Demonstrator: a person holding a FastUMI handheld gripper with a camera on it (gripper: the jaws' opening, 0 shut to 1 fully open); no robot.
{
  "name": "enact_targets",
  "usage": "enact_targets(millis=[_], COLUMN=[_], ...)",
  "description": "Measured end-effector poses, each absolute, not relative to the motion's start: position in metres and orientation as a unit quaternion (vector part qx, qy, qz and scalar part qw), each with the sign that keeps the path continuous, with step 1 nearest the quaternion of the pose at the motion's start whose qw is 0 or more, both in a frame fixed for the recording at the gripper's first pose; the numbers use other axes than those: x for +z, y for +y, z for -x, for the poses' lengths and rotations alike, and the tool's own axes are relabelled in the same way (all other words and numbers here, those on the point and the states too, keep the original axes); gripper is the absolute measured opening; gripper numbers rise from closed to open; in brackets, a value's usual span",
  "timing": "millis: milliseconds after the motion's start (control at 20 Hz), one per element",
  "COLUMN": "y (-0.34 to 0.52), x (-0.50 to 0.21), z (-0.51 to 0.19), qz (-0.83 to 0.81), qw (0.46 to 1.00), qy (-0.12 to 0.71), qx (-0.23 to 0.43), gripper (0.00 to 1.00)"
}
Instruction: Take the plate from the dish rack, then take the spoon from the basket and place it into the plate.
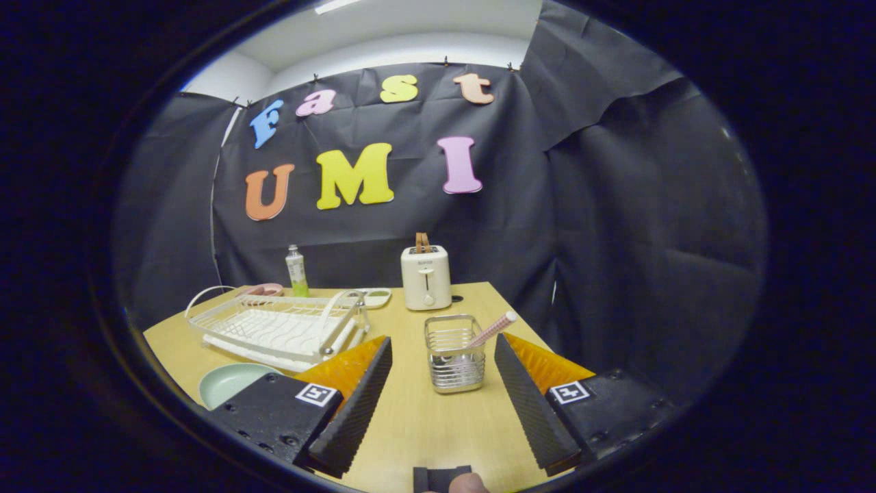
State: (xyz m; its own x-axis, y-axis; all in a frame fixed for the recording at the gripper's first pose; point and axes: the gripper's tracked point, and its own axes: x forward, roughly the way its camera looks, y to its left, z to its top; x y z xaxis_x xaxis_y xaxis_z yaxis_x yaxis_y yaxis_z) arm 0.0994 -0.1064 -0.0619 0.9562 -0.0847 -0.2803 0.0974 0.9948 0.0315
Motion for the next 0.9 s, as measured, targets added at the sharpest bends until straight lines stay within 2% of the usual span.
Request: enact_targets(millis=[300,450,500,700,900], y=[-0.145,-0.152,-0.151,-0.143,-0.131], x=[-0.080,-0.092,-0.093,-0.096,-0.089], z=[-0.145,-0.160,-0.164,-0.179,-0.183], qz=[-0.033,-0.049,-0.055,-0.093,-0.109], qw=[0.990,0.988,0.987,0.983,0.980], qy=[0.131,0.144,0.149,0.155,0.161], qx=[-0.040,-0.030,-0.020,0.007,0.030], gripper=[0.96,0.87,0.79,0.60,0.31])
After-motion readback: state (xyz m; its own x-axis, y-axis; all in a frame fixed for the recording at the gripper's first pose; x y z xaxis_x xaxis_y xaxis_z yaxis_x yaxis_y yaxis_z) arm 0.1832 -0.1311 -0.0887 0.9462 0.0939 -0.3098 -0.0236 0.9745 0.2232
